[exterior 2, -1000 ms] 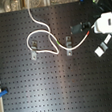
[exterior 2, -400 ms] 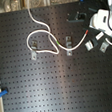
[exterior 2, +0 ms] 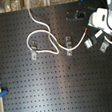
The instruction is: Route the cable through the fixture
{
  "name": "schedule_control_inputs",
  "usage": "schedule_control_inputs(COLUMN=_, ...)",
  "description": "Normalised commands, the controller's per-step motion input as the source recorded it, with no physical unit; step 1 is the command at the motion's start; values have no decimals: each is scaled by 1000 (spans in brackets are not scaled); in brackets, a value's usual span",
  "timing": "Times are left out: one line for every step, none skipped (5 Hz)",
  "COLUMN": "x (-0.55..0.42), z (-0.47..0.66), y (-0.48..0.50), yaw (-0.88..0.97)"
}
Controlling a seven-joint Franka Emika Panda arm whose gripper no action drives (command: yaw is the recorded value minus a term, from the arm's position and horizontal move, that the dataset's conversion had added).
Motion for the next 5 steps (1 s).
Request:
schedule_control_inputs(x=97, z=369, y=222, yaw=0)
schedule_control_inputs(x=169, z=-2, y=10, yaw=74)
schedule_control_inputs(x=229, z=-43, y=-85, yaw=166)
schedule_control_inputs(x=233, z=25, y=-253, yaw=206)
schedule_control_inputs(x=181, z=581, y=-115, yaw=0)
